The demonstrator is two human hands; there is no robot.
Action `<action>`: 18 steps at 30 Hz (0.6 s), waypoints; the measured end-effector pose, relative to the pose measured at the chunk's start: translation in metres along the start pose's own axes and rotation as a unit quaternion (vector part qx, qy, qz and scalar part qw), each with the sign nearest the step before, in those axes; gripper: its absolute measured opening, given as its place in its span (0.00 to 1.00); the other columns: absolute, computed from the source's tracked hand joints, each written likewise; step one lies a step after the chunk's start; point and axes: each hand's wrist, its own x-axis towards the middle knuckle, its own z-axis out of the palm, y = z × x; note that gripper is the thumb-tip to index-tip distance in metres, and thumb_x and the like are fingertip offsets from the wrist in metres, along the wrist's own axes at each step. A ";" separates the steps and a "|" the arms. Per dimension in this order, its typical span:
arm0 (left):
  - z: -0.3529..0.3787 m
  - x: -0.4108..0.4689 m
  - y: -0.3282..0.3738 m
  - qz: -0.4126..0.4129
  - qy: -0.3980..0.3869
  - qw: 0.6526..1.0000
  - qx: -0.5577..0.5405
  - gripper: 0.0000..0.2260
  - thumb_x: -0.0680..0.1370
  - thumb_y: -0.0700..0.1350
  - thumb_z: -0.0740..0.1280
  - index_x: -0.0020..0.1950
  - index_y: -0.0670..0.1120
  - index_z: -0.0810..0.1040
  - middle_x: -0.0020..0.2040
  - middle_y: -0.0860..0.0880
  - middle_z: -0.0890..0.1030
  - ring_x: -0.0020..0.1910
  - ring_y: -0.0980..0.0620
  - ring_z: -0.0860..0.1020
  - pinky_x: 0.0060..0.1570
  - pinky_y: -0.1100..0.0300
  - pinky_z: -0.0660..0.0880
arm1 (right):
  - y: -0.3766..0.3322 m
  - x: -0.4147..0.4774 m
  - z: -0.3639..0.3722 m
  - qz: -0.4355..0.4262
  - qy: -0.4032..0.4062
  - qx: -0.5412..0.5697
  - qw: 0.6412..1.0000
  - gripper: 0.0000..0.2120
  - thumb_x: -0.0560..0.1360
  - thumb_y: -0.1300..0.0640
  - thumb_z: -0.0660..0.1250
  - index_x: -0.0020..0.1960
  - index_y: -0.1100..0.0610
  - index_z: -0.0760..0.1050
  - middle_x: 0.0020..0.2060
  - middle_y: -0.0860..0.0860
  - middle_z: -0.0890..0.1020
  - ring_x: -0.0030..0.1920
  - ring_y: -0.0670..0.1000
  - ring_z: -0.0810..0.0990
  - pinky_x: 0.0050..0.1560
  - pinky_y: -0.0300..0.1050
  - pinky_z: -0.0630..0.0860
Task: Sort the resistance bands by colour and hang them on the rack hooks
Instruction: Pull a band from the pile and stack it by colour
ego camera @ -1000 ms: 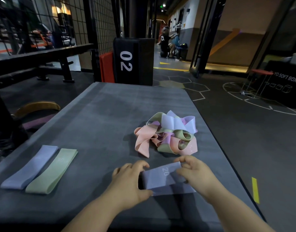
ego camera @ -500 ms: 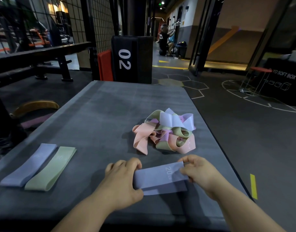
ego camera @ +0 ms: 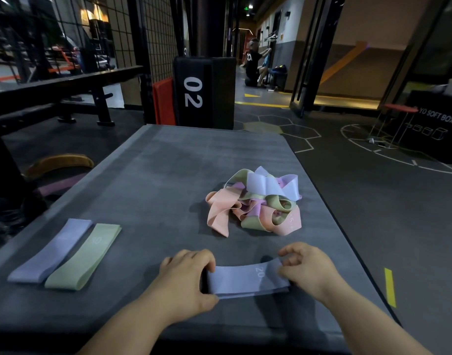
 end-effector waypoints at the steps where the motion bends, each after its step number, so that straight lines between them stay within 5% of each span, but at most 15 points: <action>1: 0.000 0.000 0.000 0.002 0.001 1.000 0.002 0.17 0.68 0.59 0.68 0.50 0.58 0.64 0.50 0.64 0.68 0.56 0.60 0.65 0.58 0.60 0.61 | 0.001 0.000 0.001 -0.003 0.000 -0.010 1.000 0.13 0.69 0.61 0.71 0.49 0.47 0.76 0.37 0.44 0.83 0.37 0.43 0.78 0.36 0.33 0.72; 9: -0.002 0.001 0.003 -0.011 -0.007 1.000 -0.016 0.18 0.69 0.65 0.68 0.48 0.56 0.68 0.50 0.63 0.71 0.56 0.60 0.67 0.59 0.59 0.63 | 0.002 -0.004 0.003 -0.019 0.010 -0.098 0.995 0.10 0.71 0.53 0.72 0.49 0.46 0.75 0.40 0.42 0.82 0.42 0.42 0.78 0.37 0.31 0.69; 14: 0.002 0.006 0.001 -0.027 0.044 0.998 -0.041 0.05 0.76 0.53 0.65 0.44 0.56 0.70 0.41 0.61 0.72 0.50 0.57 0.70 0.54 0.60 0.67 | -0.001 -0.005 0.002 -0.011 0.009 -0.122 0.992 0.08 0.71 0.50 0.72 0.48 0.46 0.76 0.41 0.42 0.81 0.44 0.44 0.78 0.41 0.34 0.71; 18: 0.007 0.008 0.002 -0.053 0.062 0.995 -0.063 0.06 0.74 0.49 0.67 0.48 0.56 0.72 0.46 0.60 0.76 0.50 0.57 0.73 0.51 0.61 0.71 | -0.001 -0.003 0.002 0.002 0.002 -0.123 0.992 0.10 0.68 0.55 0.72 0.45 0.45 0.75 0.37 0.40 0.80 0.42 0.43 0.77 0.34 0.25 0.66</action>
